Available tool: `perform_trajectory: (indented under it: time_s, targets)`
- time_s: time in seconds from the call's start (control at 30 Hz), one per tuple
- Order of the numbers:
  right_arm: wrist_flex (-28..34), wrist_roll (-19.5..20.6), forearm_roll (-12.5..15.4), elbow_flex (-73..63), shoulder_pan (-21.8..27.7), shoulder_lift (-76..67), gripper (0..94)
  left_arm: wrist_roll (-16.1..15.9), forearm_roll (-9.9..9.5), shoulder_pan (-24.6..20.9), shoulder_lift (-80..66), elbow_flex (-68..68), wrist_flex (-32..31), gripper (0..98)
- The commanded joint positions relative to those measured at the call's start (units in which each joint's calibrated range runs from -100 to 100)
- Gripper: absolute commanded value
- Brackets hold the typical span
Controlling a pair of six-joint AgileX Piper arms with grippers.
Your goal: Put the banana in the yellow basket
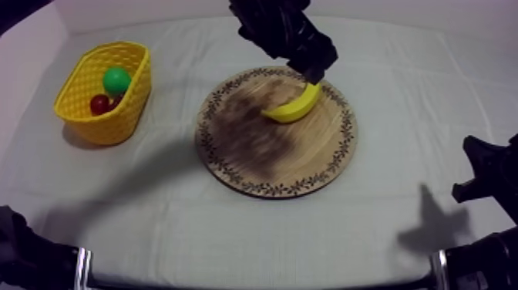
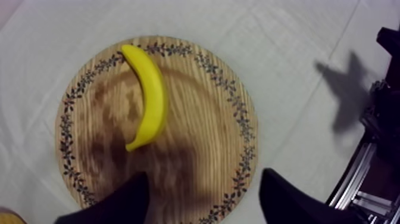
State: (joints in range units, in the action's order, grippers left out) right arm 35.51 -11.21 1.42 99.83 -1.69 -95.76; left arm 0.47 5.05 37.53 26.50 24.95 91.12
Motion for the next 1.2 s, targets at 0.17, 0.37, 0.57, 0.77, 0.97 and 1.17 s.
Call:
perform_trajectory:
  time_s: [0.17,0.37,0.57,0.77,0.97,1.17]
  targets:
    - [0.0,0.0,0.0,0.1,0.0,0.0,0.2,-0.4,-1.18,0.2,2.2,3.0,2.0,94.3]
    - [0.0,0.0,0.0,0.1,0.0,0.0,0.2,-1.5,-1.33,0.0,7.4,5.4,1.9,95.5]
    - [0.0,0.0,0.0,0.1,0.0,0.0,0.2,-2.2,-1.02,-0.4,15.6,10.1,2.2,95.3]
    - [0.0,0.0,0.0,0.1,0.0,0.0,0.2,-3.0,-0.63,-0.8,24.4,17.7,2.9,90.8]
    - [0.0,0.0,0.0,0.1,0.0,0.0,0.2,-3.6,0.23,-1.4,31.8,25.4,4.1,88.2]
    - [0.0,0.0,0.0,0.1,0.0,0.0,0.2,-3.8,0.45,-2.7,37.3,32.2,6.6,90.8]
